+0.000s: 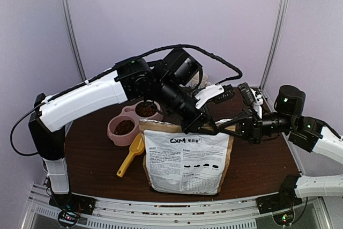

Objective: Serve the pet food

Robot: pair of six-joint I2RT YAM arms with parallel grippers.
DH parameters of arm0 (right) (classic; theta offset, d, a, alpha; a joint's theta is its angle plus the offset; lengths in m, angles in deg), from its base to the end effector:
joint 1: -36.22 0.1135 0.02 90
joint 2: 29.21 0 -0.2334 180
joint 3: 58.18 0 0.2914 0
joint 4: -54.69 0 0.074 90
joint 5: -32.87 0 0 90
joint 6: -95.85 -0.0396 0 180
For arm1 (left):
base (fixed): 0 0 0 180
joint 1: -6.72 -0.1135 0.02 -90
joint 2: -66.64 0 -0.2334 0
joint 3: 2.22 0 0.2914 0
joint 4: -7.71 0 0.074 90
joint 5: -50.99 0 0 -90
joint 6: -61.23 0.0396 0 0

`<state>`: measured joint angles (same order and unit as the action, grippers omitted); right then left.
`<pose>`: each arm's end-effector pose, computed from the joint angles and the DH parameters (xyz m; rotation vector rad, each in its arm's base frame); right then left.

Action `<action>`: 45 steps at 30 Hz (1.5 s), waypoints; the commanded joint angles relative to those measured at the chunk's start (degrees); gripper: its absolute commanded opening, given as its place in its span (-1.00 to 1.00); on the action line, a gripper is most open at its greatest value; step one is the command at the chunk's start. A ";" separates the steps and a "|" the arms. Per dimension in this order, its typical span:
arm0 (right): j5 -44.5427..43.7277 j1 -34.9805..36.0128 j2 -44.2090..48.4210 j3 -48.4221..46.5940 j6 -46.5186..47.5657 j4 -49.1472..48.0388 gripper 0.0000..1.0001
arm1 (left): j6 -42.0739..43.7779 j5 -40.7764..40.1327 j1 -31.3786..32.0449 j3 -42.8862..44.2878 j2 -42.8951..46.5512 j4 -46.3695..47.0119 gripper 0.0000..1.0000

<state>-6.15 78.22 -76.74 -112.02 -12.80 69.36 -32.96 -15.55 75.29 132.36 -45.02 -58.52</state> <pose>0.1651 0.1901 0.3033 -1.0743 1.5893 1.5036 0.1515 -0.4291 0.3682 1.5279 2.0049 -1.0624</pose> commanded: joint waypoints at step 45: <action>-2.53 2.31 -2.16 -2.49 -0.01 -4.30 -1.00 | 1.08 -3.41 -4.81 -14.50 12.24 1.70 -0.70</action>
<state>-8.27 80.23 -80.43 -113.46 -12.71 67.92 -32.45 -17.04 72.06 120.14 -36.12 -56.59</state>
